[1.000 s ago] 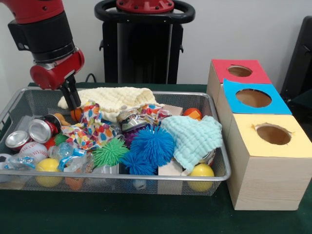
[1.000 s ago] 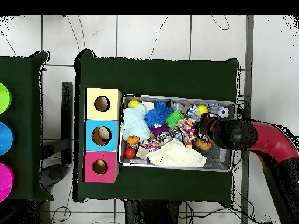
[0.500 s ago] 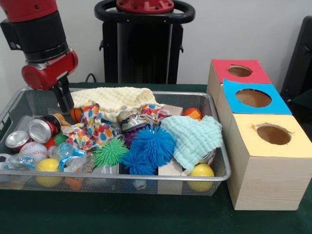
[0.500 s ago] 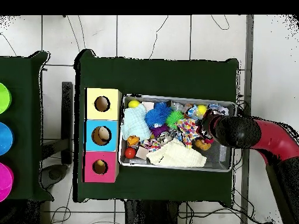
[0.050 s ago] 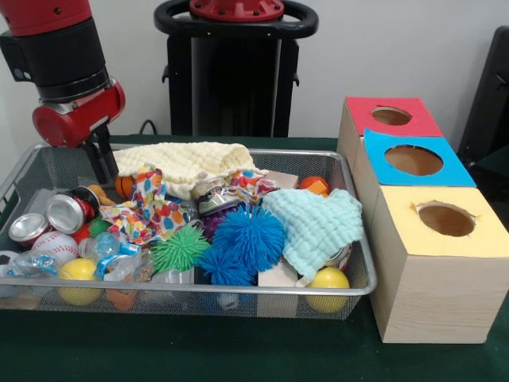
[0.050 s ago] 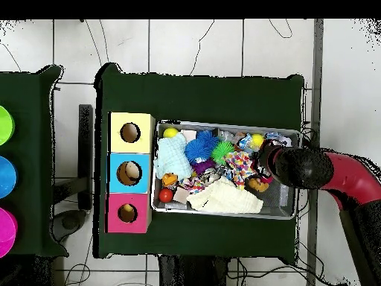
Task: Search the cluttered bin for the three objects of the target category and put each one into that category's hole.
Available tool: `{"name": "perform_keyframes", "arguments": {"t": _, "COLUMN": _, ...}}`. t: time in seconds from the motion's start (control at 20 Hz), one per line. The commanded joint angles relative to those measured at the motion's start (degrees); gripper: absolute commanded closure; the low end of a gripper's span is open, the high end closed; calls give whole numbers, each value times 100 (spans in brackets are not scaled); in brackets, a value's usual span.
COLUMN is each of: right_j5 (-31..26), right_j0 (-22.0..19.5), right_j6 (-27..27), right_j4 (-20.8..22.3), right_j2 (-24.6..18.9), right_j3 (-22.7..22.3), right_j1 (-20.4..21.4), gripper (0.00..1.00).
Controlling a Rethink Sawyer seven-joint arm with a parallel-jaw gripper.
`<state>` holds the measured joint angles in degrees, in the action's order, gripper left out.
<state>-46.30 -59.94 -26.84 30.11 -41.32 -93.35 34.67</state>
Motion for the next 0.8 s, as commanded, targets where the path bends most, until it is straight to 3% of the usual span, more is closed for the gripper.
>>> {"name": "perform_keyframes", "arguments": {"t": 0.05, "right_j5": -78, "right_j0": 65, "right_j6": -670, "right_j4": 103, "right_j2": 460, "right_j3": -89, "right_j1": 138, "gripper": 100}}
{"name": "perform_keyframes", "arguments": {"t": 0.8, "right_j5": 159, "right_j0": -139, "right_j6": -439, "right_j4": 32, "right_j2": 319, "right_j3": -306, "right_j1": 231, "gripper": 100}}
